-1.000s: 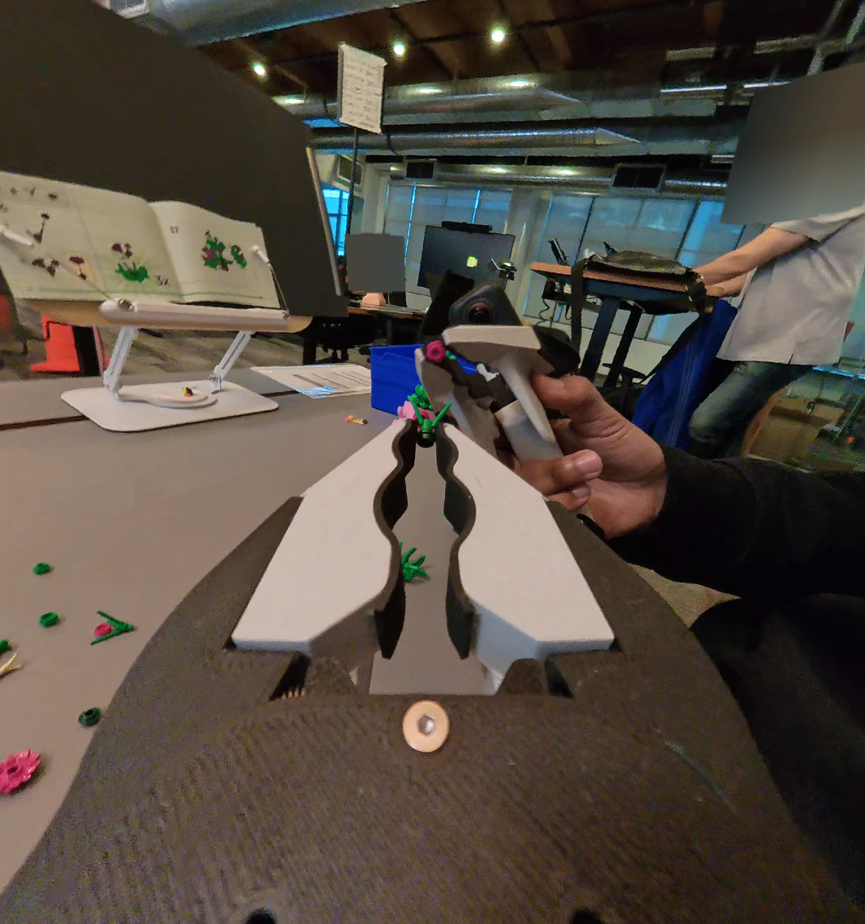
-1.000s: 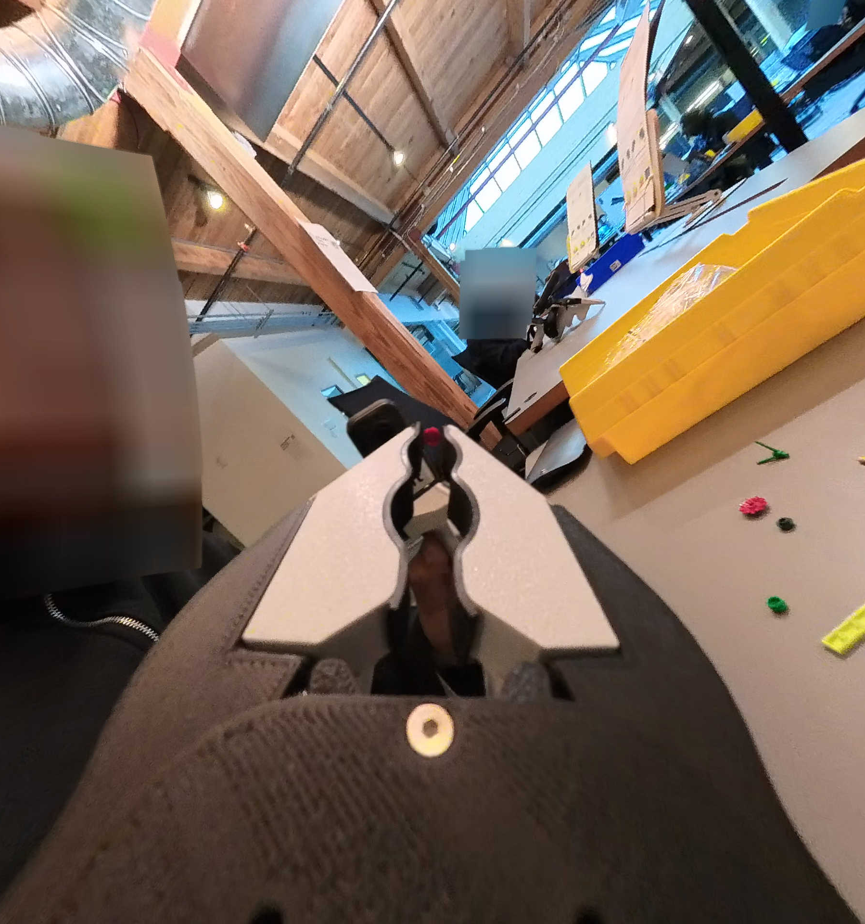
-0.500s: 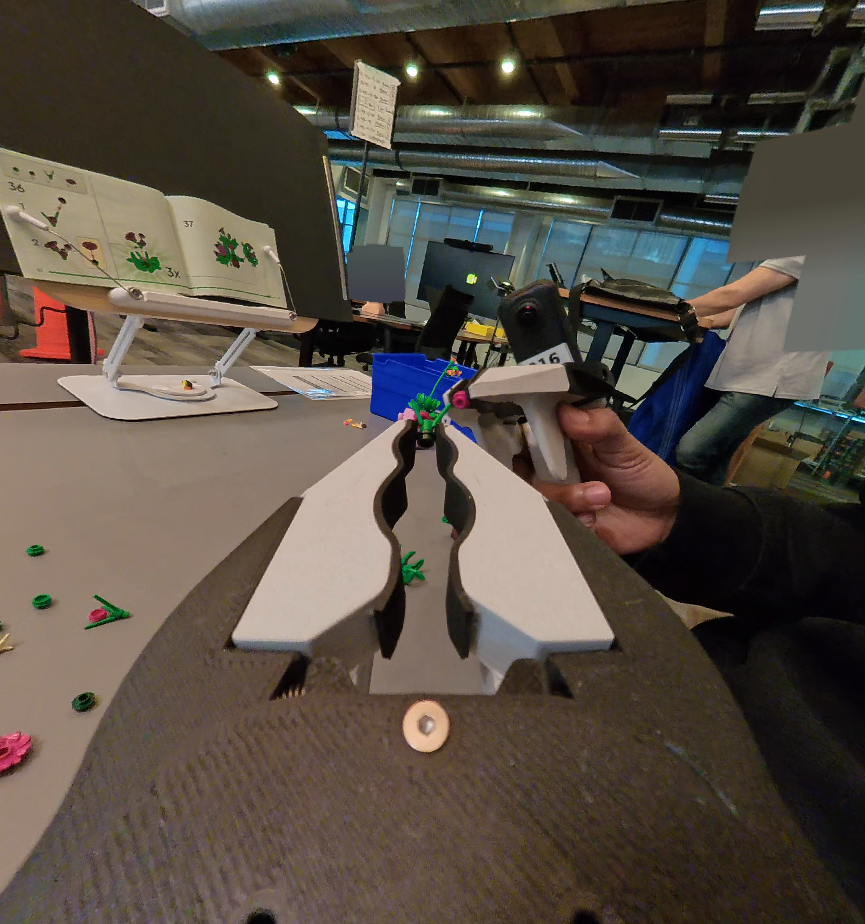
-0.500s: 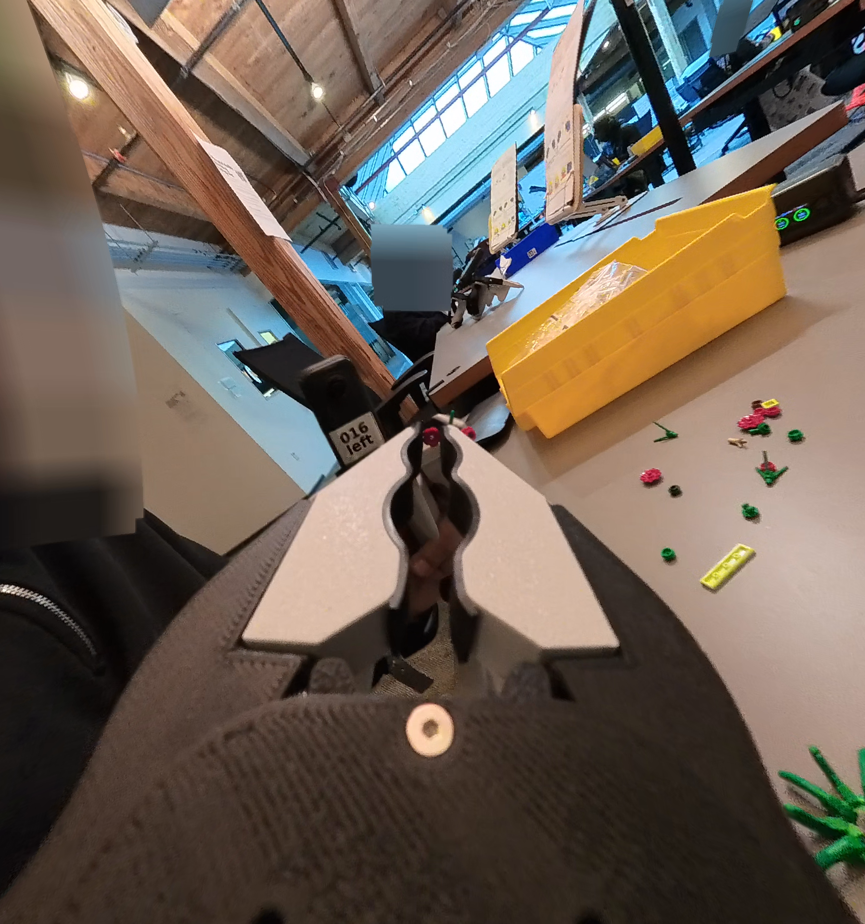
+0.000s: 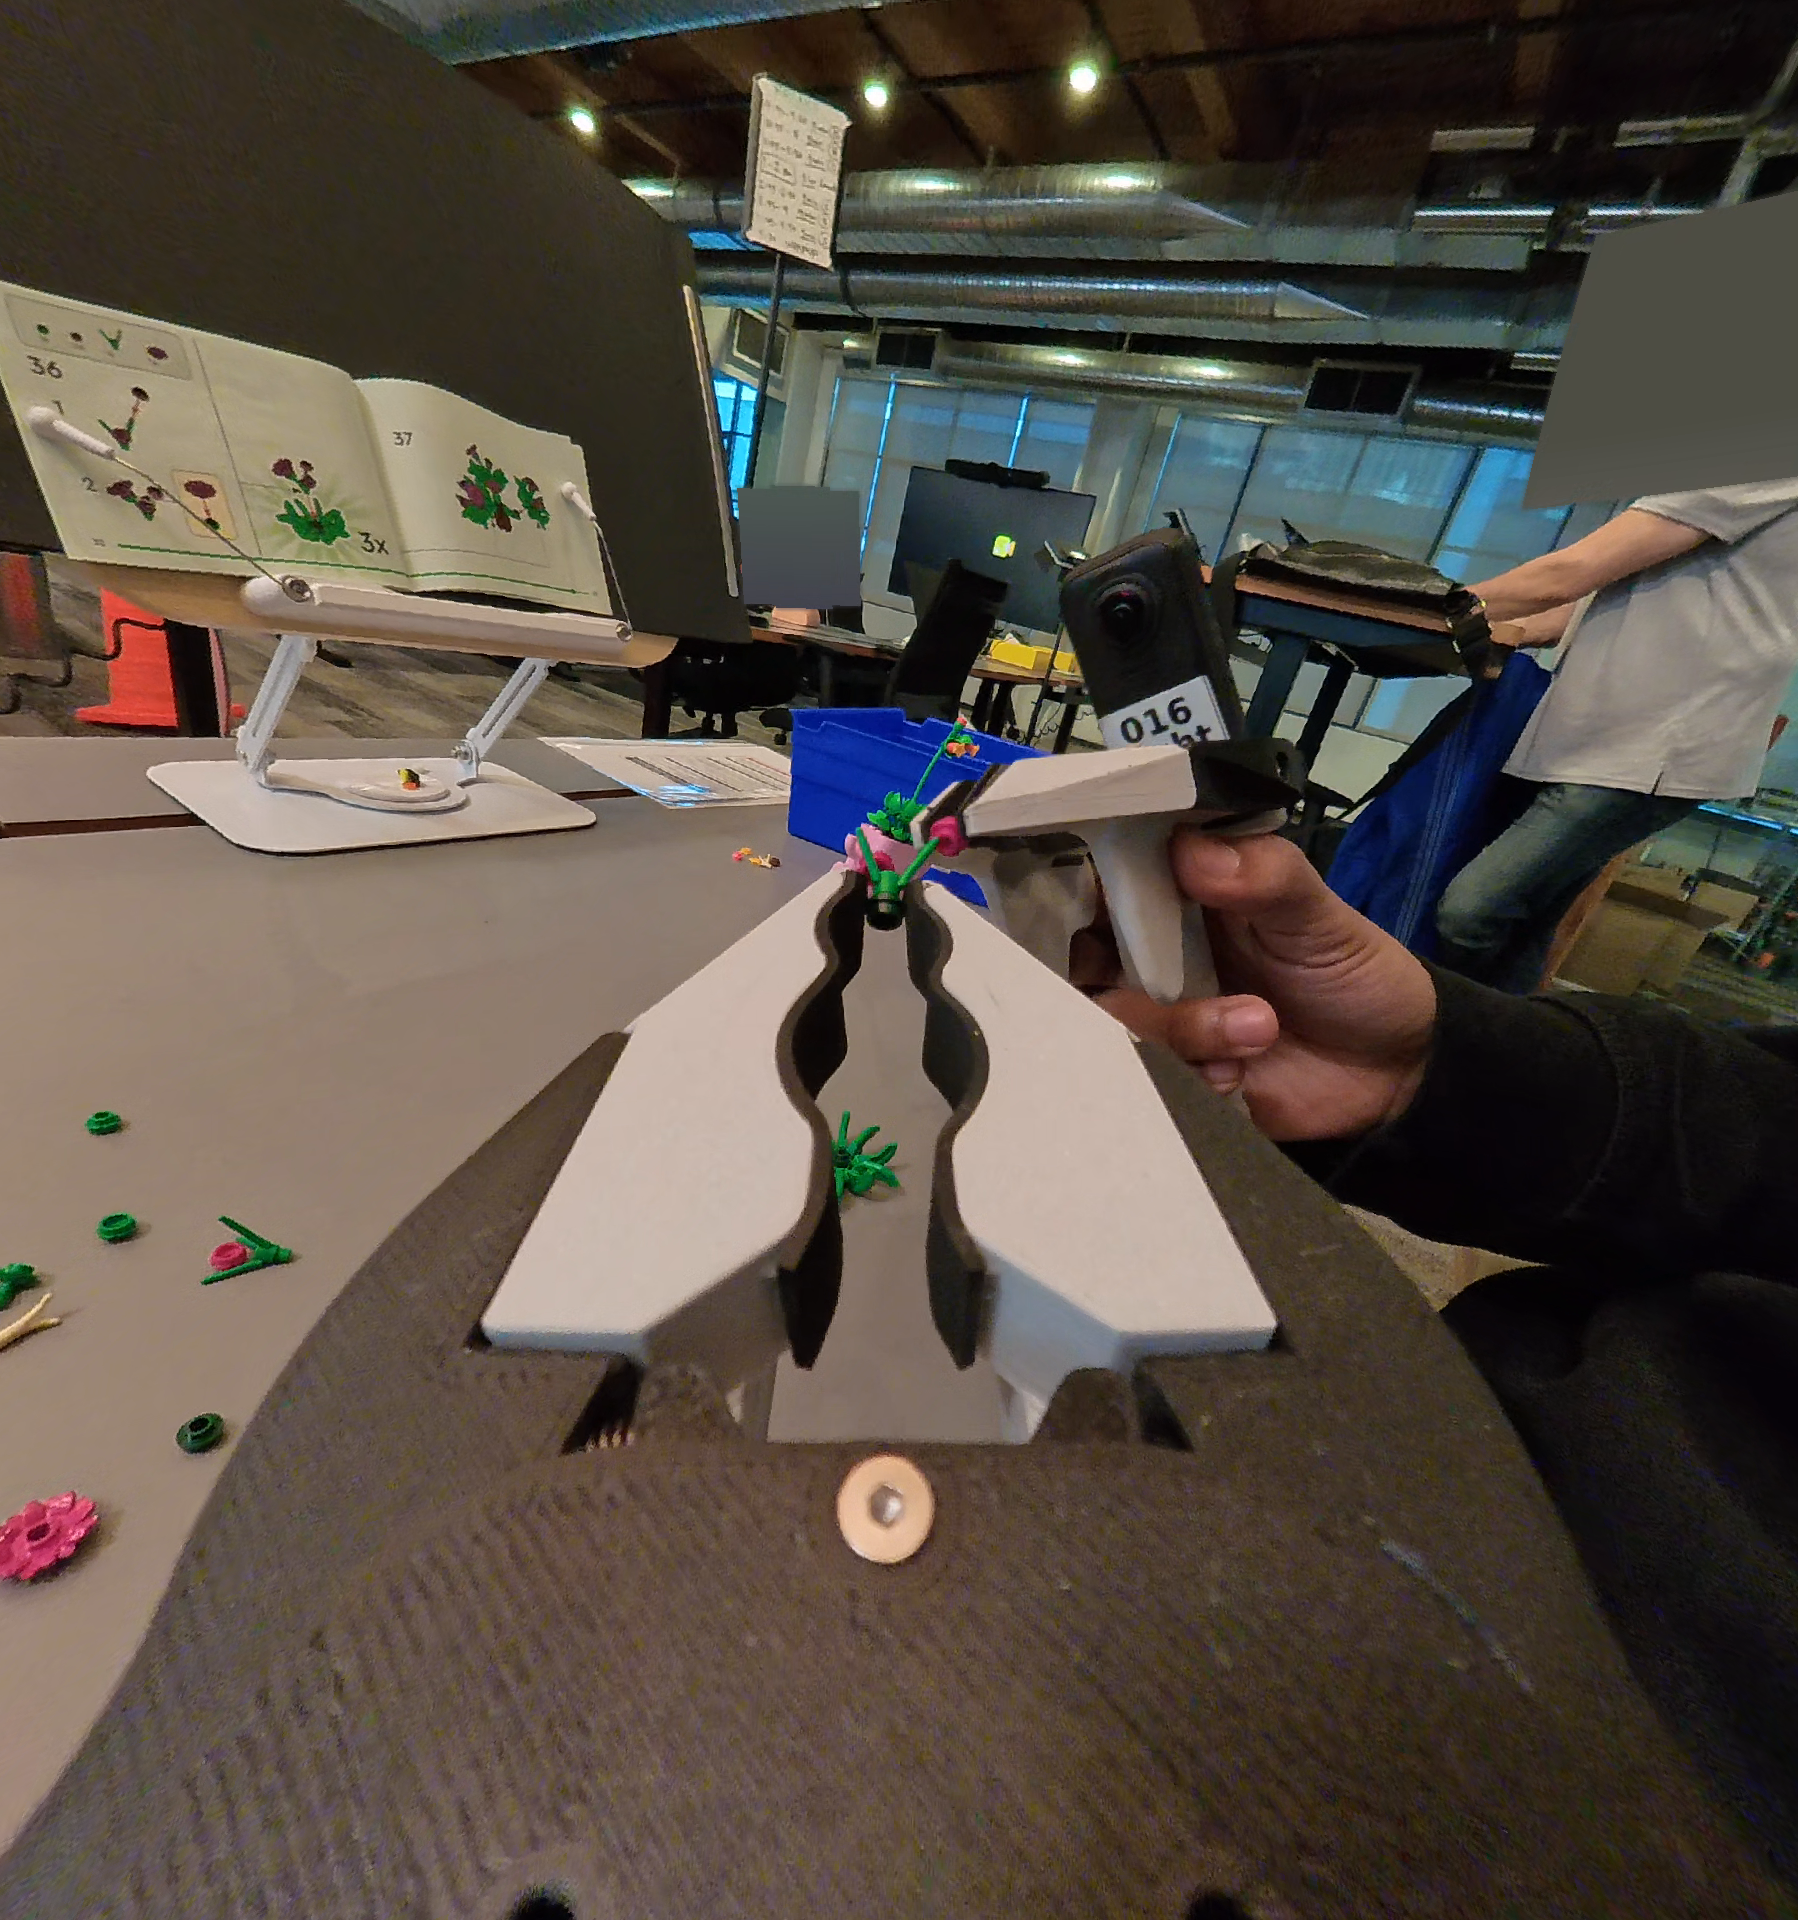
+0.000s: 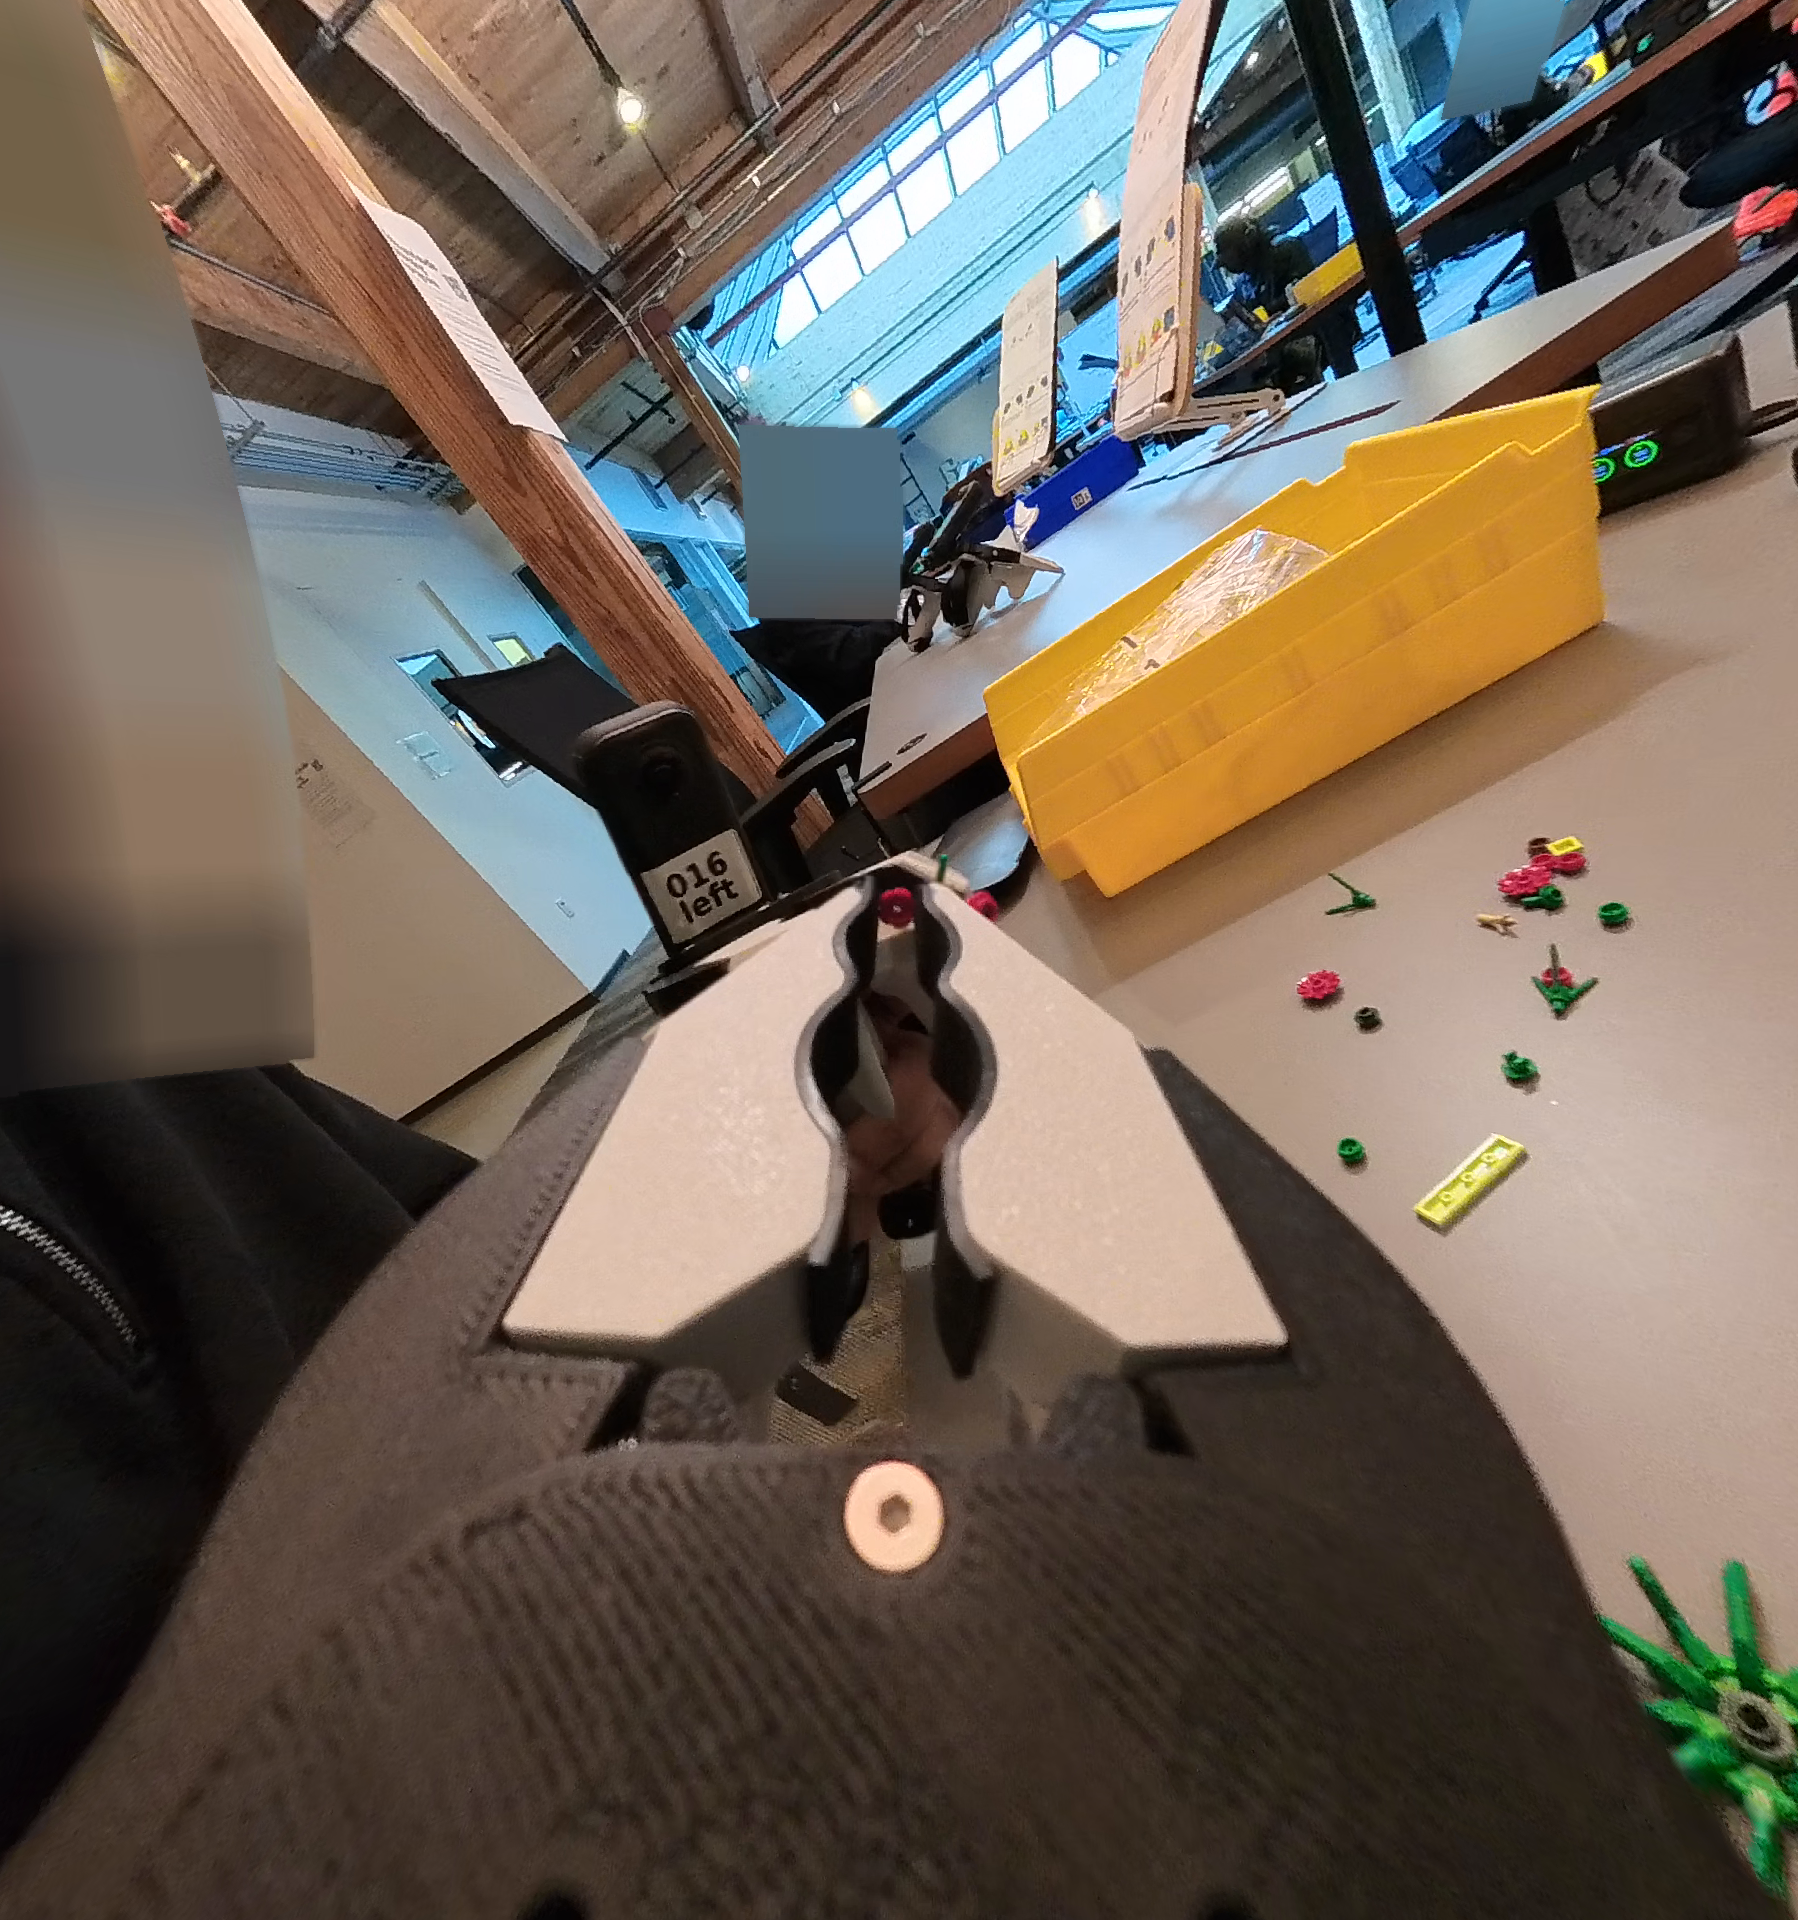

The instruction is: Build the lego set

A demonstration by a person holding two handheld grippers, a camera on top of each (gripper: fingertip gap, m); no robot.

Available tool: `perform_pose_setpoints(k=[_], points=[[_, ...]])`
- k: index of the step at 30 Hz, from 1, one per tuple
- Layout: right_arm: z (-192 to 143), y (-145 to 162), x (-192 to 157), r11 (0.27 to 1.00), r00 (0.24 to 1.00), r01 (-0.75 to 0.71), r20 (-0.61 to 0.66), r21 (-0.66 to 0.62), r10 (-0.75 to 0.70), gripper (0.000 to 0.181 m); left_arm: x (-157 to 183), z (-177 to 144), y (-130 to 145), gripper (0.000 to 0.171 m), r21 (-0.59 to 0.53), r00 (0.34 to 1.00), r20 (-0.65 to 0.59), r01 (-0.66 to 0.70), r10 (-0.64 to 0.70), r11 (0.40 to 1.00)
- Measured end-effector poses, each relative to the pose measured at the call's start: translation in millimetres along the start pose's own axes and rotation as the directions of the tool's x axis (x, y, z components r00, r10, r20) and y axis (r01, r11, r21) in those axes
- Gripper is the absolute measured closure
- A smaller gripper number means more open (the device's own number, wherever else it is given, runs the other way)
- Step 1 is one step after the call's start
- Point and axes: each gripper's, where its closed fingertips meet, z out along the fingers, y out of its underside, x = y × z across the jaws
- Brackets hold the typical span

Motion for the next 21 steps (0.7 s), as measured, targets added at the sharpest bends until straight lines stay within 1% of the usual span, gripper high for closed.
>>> perform_pose_setpoints(k=[11, 21], points=[[-0.1, 0.4, -0.7, 0.993, 0.992, 0.107, -0.057, -0.04, -0.109, 0.177, 1.7, 1.6, 2.2, 0.166, -0.015, 1.0, 0.0, -0.012, 0.012, 1.0], [-0.6, -0.1, 1.0, 0.985, 0.982, 0.159, -0.091, -0.059, -0.164, 0.177, 0.9, 1.1, 1.3, 0.166, -0.01, 1.0, 0.003, -0.01, 0.01, 1.0]])
